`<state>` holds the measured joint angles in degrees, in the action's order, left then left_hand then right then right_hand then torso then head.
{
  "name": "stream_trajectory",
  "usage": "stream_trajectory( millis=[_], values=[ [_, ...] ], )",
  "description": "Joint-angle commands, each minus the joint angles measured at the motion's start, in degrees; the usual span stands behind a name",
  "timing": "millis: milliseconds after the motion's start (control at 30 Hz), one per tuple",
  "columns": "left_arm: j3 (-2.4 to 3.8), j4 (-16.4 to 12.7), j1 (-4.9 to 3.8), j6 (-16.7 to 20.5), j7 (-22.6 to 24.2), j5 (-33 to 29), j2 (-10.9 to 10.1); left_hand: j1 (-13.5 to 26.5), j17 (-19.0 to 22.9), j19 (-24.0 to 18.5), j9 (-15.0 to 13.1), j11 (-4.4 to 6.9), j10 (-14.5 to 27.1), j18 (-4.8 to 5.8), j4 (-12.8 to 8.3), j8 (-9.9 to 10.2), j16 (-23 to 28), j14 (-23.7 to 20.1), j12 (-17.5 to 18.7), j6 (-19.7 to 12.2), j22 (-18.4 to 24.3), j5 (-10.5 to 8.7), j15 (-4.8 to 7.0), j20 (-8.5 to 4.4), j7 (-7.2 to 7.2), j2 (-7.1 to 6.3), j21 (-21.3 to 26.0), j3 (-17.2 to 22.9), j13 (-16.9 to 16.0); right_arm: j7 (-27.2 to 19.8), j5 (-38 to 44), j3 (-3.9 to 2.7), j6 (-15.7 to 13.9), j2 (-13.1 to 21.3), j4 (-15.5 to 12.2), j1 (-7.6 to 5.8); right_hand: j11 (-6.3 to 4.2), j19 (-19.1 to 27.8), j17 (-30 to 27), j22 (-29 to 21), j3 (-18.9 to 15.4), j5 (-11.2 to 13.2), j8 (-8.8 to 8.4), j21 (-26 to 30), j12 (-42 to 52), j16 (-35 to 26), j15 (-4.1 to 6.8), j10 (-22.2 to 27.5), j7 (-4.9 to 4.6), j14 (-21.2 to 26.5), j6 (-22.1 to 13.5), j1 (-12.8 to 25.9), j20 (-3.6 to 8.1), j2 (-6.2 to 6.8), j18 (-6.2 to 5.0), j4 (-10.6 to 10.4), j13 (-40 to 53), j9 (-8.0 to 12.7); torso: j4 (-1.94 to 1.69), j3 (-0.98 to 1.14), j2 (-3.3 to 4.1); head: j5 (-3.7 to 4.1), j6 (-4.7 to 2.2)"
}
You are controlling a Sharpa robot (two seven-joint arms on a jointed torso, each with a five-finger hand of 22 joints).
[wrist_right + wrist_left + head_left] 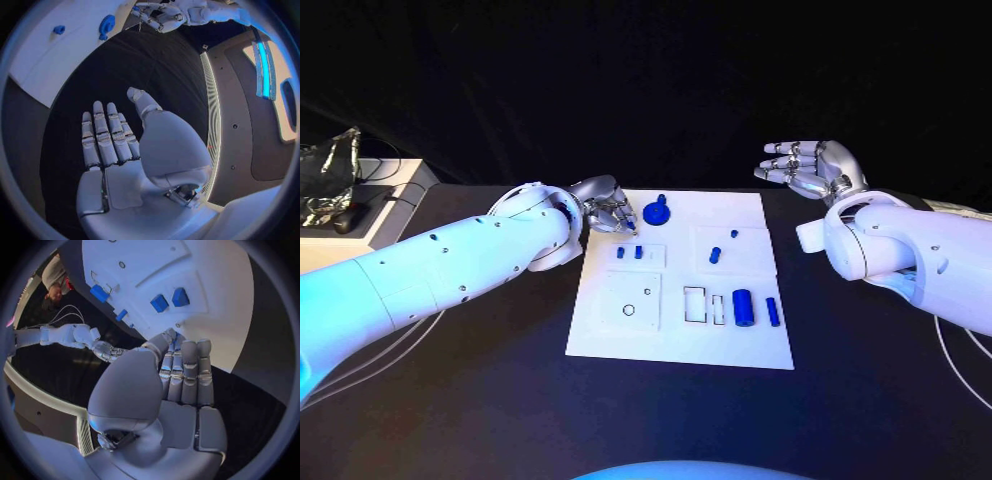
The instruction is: Assemble the parts on the task board
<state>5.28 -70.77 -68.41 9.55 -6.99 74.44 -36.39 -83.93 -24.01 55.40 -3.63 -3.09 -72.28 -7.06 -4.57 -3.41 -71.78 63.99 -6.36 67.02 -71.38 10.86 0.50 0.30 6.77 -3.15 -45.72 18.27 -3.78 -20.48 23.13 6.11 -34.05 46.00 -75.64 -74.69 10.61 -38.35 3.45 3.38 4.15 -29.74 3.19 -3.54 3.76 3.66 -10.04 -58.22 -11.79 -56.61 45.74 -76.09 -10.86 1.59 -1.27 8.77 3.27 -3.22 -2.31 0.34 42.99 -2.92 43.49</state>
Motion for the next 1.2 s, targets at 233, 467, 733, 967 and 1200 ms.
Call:
stream_trajectory(
  millis=[233,467,733,967,1200],
  values=[
    [-0.33,0.84,0.27,-0.74,0.18,2.31,0.93,0.16,-0.10,-0.02,-0.06,-0.20,-0.30,-0.97,0.52,-0.13,0.15,0.04,0.30,-0.47,-0.01,0.09,-0.22,0.30,0.15,-0.41,0.23,0.10,0.01,-0.51,0.56,-0.01,0.72,-0.08,-0.04,0.03,-0.17,0.25,-0.07,-0.09,0.22,-0.15,-0.12,0.19,-0.39,-0.30,0.07,-0.03,-1.35,-0.10,0.27,0.51,0.06,-0.01,0.84,0.02,0.01,0.02,-0.03,0.06,0.01,0.24,0.07],
    [-0.74,1.47,0.41,-0.94,0.16,2.66,1.41,0.16,-0.10,-0.02,-0.06,-0.20,-0.30,-0.97,0.52,-0.13,0.15,0.04,0.30,-0.47,-0.01,0.09,-0.22,0.30,0.15,-0.41,0.23,0.10,0.01,-0.53,0.60,-0.01,0.73,-0.09,-0.07,0.03,-0.17,0.25,-0.07,-0.09,0.22,-0.15,-0.12,0.19,-0.39,-0.30,0.07,-0.03,-1.35,-0.10,0.27,0.51,0.06,-0.01,0.84,0.02,0.01,0.02,-0.01,0.06,0.03,0.31,0.19],
    [-0.91,1.90,0.46,-1.30,-0.01,2.74,1.61,-0.09,-0.14,0.01,-0.06,-0.22,-0.33,-0.97,0.58,-0.13,0.17,0.00,0.30,-0.52,-0.07,0.09,-0.23,0.27,0.20,-0.42,0.27,0.14,0.00,-0.53,0.60,-0.01,0.73,-0.06,-0.10,0.03,-0.17,0.25,-0.07,-0.09,0.22,-0.15,-0.12,0.19,-0.39,-0.30,0.07,-0.03,-1.35,-0.10,0.27,0.51,0.06,-0.01,0.84,0.02,0.01,0.02,-0.02,0.09,0.02,0.31,0.27],
    [-1.04,2.33,0.47,-1.53,-0.26,2.94,1.93,-0.14,-0.14,-0.01,-0.06,-0.25,-0.25,-0.97,0.61,-0.12,0.20,-0.07,0.30,-0.61,-0.11,0.08,-0.25,0.27,0.22,-0.42,0.28,0.14,0.00,-0.50,0.61,-0.01,0.77,-0.05,-0.13,0.03,-0.17,0.25,-0.07,-0.09,0.22,-0.15,-0.12,0.19,-0.39,-0.30,0.07,-0.03,-1.35,-0.10,0.27,0.51,0.06,-0.01,0.84,0.02,0.01,0.02,-0.03,0.07,-0.02,0.27,0.40],
    [-1.18,2.81,0.47,-1.52,-0.45,3.25,2.32,-0.14,-0.15,0.00,-0.05,-0.31,-0.07,-0.97,0.66,-0.11,0.24,-0.13,0.33,-0.85,-0.15,0.05,-0.29,0.27,0.24,-0.43,0.29,0.15,0.01,-0.46,0.64,-0.01,0.77,-0.04,-0.19,0.03,-0.19,0.16,-0.08,-0.08,0.44,-0.18,-0.11,0.18,-0.39,-0.30,0.06,-0.11,-1.32,-0.02,0.44,0.58,0.10,0.05,0.87,0.16,0.01,0.01,0.03,0.10,0.00,0.42,0.37]
  ],
)
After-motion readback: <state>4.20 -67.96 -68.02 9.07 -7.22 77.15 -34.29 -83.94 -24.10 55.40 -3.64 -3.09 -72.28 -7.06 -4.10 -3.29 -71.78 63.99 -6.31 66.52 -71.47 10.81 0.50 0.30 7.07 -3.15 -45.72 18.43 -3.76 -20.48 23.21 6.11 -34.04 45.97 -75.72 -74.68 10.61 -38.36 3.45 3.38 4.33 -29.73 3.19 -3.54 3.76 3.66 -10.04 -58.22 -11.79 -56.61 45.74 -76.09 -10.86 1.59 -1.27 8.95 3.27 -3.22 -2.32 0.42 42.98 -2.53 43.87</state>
